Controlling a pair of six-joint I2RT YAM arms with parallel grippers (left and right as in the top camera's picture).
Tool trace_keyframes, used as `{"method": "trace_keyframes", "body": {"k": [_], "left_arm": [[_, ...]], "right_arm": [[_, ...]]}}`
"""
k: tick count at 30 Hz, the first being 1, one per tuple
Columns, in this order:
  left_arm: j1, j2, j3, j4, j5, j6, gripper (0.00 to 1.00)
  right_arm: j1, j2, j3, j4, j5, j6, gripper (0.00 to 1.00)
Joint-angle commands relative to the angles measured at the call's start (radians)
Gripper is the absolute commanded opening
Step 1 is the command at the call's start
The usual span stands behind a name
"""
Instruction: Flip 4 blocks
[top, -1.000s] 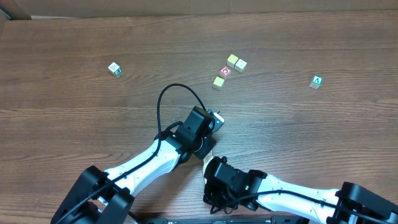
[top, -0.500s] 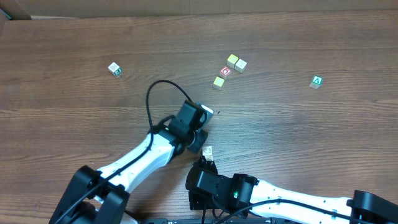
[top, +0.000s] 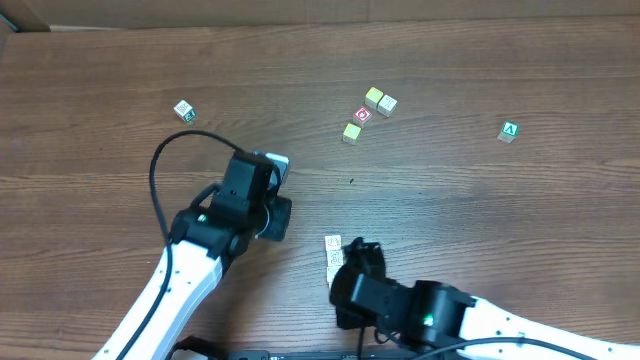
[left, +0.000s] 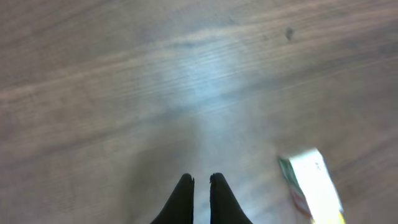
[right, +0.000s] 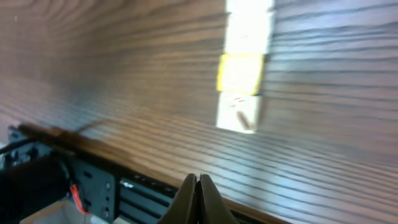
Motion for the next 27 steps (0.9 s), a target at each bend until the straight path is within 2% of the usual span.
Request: {"method": "trace_keyframes", "body": {"k": [1, 4, 9, 19, 27], "left_arm": [[0.0, -0.035, 0.016, -0.042, 0.117, -0.032, 0.04], [-0.01, -0.034, -0.008, -0.087, 0.168, -0.04, 0.04], [-0.064, -0.033, -0.085, -0.079, 0.179, -0.075, 0.04], [-0.24, -0.019, -0.206, 0.031, 0.169, -0.192, 0.04], [-0.274, 0.072, -0.244, 0.065, 0.14, -0.271, 0.04]], "right_arm": [[-0.044, -0.034, 0.024, -0.055, 0.044, -0.018, 0.04], [-0.086, -0.032, 0.022, -0.124, 0.031, -0.018, 0.04], [-0.15, -0.026, 0.021, -0.163, -0.033, -0.026, 0.04], [-0.165, 0.113, 0.02, -0.097, -0.142, -0.041, 0.04], [-0.165, 0.168, 0.02, -0.057, -0.159, -0.037, 0.04]]}}
